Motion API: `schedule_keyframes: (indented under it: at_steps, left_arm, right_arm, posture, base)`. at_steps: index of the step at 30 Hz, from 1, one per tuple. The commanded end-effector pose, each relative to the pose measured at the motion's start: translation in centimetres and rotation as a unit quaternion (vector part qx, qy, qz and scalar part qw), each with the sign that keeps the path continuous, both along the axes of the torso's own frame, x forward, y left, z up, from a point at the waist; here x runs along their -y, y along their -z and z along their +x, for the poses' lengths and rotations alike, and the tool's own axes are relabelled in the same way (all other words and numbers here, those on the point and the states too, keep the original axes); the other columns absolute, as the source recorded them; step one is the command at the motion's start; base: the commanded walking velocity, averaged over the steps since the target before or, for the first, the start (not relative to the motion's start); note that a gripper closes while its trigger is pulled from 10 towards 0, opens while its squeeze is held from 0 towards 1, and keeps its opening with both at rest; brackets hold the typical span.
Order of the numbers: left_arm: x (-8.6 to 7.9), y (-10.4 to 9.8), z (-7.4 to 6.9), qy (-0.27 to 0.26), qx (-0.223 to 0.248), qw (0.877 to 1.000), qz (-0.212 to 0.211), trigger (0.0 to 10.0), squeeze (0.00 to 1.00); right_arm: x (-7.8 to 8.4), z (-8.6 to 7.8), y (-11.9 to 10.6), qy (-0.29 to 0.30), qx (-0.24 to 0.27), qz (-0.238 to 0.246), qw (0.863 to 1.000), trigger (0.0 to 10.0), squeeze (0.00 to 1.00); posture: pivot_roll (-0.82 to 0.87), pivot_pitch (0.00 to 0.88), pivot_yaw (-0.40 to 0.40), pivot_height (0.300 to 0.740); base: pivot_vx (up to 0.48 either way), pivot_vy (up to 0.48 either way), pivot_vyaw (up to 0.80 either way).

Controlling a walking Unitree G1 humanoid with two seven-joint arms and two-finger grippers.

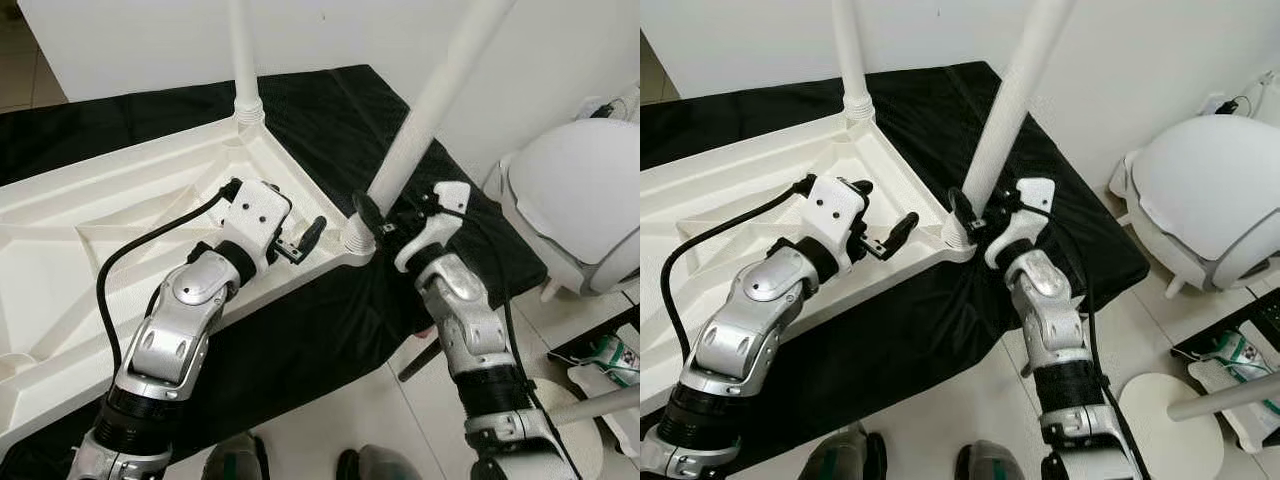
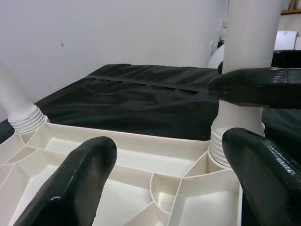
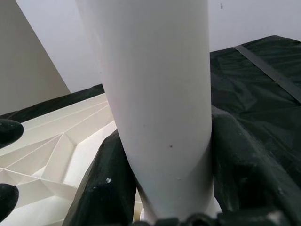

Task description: Building children table

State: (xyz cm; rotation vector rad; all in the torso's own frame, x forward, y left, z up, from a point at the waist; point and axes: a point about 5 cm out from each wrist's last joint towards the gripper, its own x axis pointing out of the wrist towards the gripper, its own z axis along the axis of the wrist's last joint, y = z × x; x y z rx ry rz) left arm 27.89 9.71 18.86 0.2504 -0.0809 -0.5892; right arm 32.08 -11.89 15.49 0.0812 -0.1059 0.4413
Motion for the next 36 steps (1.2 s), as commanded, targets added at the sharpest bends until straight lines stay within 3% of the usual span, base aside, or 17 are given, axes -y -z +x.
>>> schedule_keyframes:
  at_steps: [1, 13, 17, 24, 36]
  left_arm:
    - [0.3, -0.3, -0.3, 0.019, 0.001, 1.000, 0.002, 10.0, 0.00]
    - [0.3, -0.4, -0.3, 0.016, 0.003, 1.000, 0.001, 10.0, 0.00]
    - [0.3, -0.4, -0.3, 0.015, 0.004, 1.000, -0.001, 10.0, 0.00]
    - [0.3, -0.5, -0.4, 0.012, 0.004, 1.000, -0.004, 10.0, 0.00]
    - [0.2, -0.6, -0.5, 0.012, 0.004, 1.000, -0.006, 10.0, 0.00]
  right_arm:
    - [0.9, 0.1, 3.4, 0.019, -0.090, -0.035, 0.995, 10.0, 0.00]
    - [-0.1, 1.4, 2.9, -0.023, -0.099, -0.077, 0.992, 10.0, 0.00]
    - [-0.5, 1.6, 2.4, -0.035, -0.078, -0.099, 0.991, 10.0, 0.00]
    - [-1.3, 1.2, 2.5, -0.057, -0.074, -0.098, 0.991, 10.0, 0.00]
    - [-1.2, 0.1, 3.6, -0.061, -0.065, -0.109, 0.990, 10.0, 0.00]
  posture:
    - [-0.01, 0.057, 0.000, 0.740]
    - [0.00, 0.054, -0.007, 0.740]
    - [0.00, 0.052, -0.010, 0.740]
    - [0.00, 0.052, -0.013, 0.740]
    - [0.00, 0.055, -0.014, 0.740]
  base:
    - [0.000, 0.000, 0.00]
    - [0.000, 0.000, 0.00]
    - [0.000, 0.000, 0.00]
    - [0.000, 0.000, 0.00]
    - [0.000, 0.000, 0.00]
